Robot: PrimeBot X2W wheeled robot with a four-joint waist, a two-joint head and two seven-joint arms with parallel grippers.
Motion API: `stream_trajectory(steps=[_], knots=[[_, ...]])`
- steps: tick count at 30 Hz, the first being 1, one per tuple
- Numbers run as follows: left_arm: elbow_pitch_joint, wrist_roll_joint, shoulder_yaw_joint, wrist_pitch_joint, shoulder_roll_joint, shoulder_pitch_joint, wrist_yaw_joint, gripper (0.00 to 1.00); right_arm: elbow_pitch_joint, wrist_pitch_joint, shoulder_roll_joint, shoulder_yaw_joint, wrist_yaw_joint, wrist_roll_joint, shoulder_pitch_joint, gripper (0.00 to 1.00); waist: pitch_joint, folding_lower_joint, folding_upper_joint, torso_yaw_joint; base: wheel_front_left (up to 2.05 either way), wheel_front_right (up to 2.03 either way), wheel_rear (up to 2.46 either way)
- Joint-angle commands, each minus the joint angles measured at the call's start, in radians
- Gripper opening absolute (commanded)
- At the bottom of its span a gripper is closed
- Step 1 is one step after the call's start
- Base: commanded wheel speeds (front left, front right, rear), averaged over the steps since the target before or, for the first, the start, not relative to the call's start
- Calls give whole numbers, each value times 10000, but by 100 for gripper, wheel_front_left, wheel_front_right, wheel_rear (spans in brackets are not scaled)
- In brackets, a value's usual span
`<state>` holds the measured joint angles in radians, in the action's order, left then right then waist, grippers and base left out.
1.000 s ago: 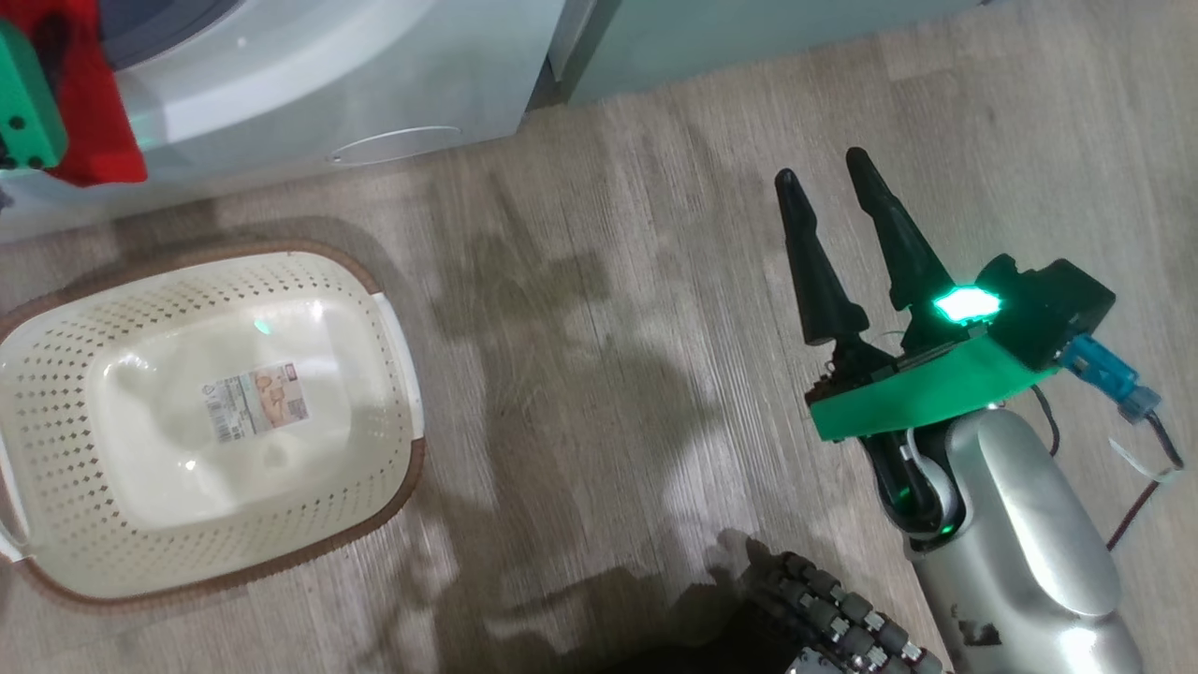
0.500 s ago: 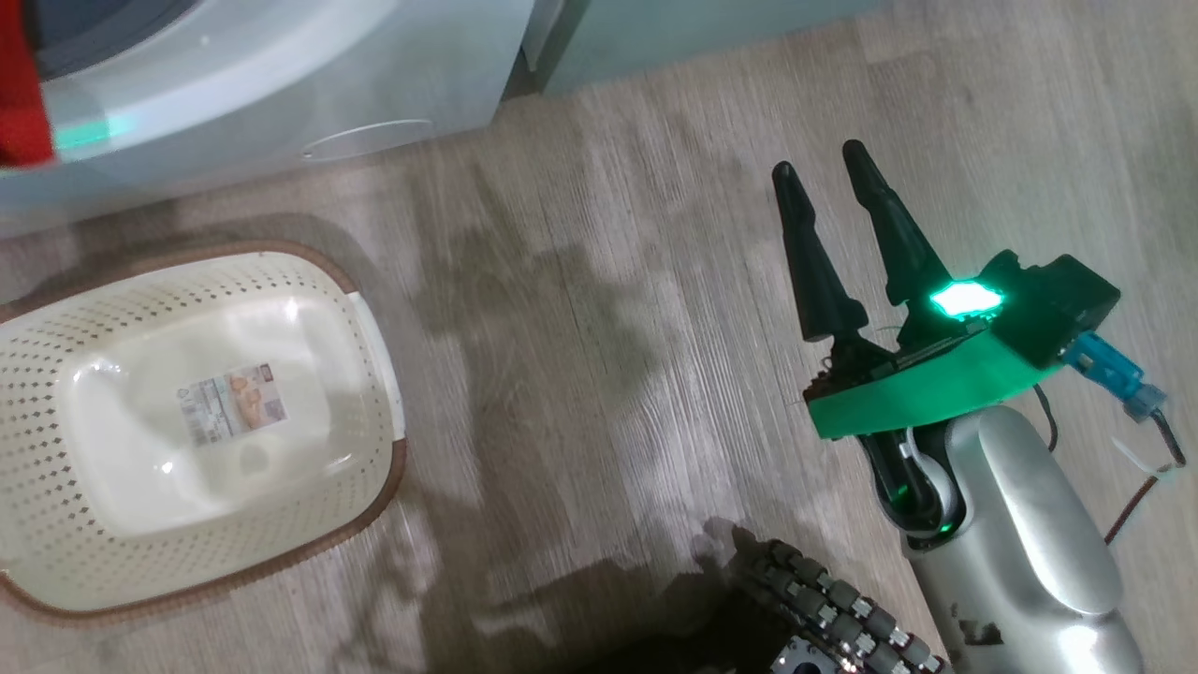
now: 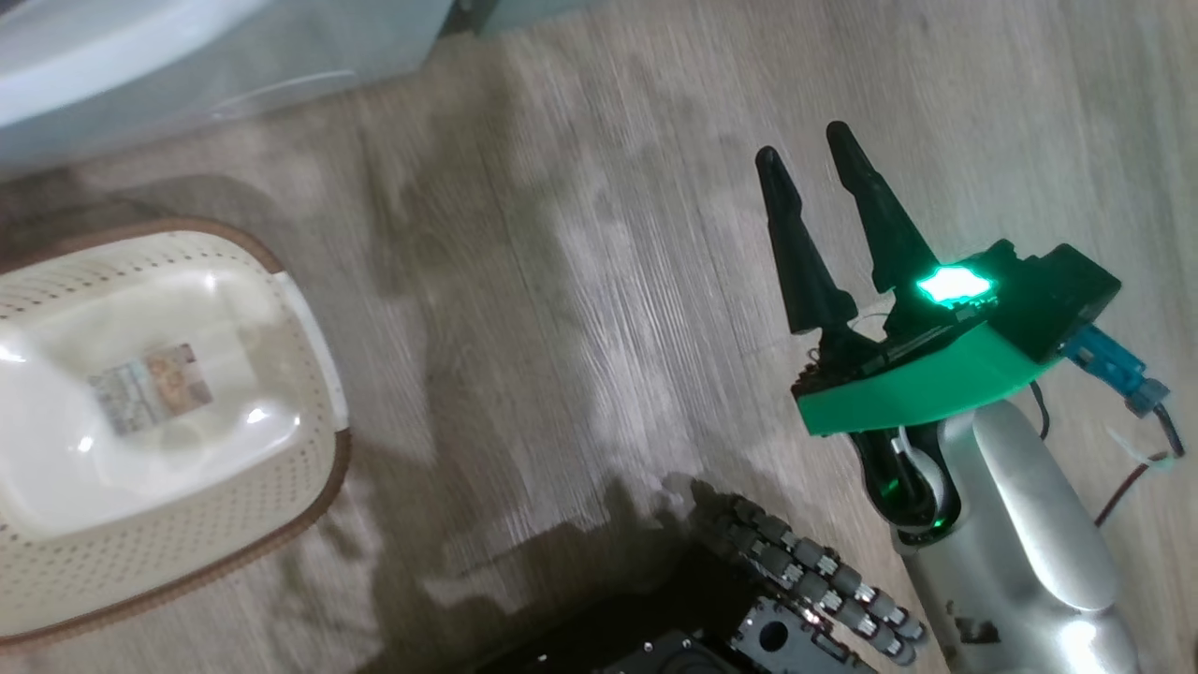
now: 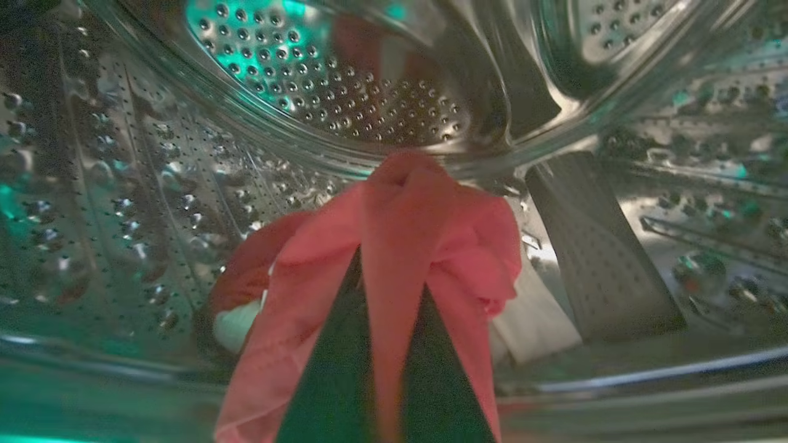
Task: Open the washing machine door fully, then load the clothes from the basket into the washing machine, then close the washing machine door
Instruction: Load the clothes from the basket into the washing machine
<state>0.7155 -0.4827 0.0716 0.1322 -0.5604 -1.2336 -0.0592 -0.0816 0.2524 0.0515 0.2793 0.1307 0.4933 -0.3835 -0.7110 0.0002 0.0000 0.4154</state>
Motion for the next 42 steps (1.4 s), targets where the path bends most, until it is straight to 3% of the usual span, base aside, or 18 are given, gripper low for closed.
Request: stream_trajectory(steps=[1,10,22,23,24,32,42], knots=[[-195,5,-295,-396,-604,-405,-67,0,402,93,-13,189,0,73,87,100,-293,-2,0,215,0,0,0],[214,463,-355,-2971,-980,-1461,-5,0,687,93,-13,503,0,250,84,100,-882,-2,0,605,0,0,0],[1952,550,139,-2696,-974,-1921,492,0,661,93,-13,567,0,393,100,100,-1002,-2,0,601,0,0,0],[2036,566,192,-2701,-946,-1968,532,39,646,93,-13,566,0,391,87,100,-979,-2,0,584,0,0,0],[2126,603,269,-2679,-922,-2004,572,100,631,93,-13,561,0,385,79,100,-953,-2,0,561,0,0,0],[2341,950,790,-3156,-729,-2090,708,100,554,93,-13,447,0,287,70,100,-699,-2,0,307,0,0,0],[2232,1014,1134,-3327,-166,-1453,433,100,462,93,-13,339,0,202,103,100,-304,-2,0,42,0,0,0]])
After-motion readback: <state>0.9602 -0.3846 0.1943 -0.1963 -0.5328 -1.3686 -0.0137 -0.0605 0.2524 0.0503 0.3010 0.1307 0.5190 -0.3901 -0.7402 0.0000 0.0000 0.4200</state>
